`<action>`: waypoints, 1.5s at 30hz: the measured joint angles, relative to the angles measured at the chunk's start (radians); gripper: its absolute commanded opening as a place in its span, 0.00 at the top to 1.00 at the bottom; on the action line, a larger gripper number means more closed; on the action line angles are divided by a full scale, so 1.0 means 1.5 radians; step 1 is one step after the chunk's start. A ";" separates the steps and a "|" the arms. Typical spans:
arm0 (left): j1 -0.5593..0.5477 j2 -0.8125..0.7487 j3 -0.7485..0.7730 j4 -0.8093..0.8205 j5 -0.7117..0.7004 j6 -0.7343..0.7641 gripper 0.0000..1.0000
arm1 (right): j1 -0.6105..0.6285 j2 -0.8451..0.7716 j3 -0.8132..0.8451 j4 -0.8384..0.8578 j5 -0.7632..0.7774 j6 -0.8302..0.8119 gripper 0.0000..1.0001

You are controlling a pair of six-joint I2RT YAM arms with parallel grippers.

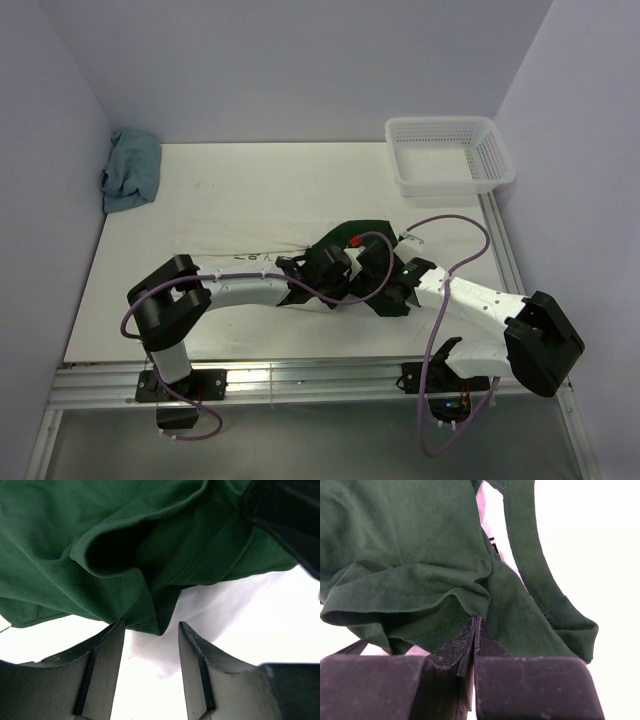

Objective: Roll the t-shirts
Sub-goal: Fold the tshirt

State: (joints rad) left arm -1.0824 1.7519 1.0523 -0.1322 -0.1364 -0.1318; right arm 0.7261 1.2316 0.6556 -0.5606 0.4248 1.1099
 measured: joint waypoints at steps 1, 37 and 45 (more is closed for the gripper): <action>0.000 0.003 -0.001 0.001 -0.001 0.000 0.50 | 0.000 0.000 0.000 0.000 0.000 0.000 1.00; 0.084 -0.048 -0.001 -0.053 0.006 0.040 1.00 | 0.000 -0.085 -0.072 0.004 0.000 0.020 1.00; 0.156 -0.088 0.024 -0.102 0.044 0.046 1.00 | 0.002 -0.140 -0.102 -0.002 -0.002 0.038 0.76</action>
State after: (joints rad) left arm -0.8486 1.6196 1.0889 -0.2848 -0.0700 -0.0631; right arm 0.7292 1.0222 0.5030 -0.5640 0.4225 1.1675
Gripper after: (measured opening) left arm 0.012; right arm 0.186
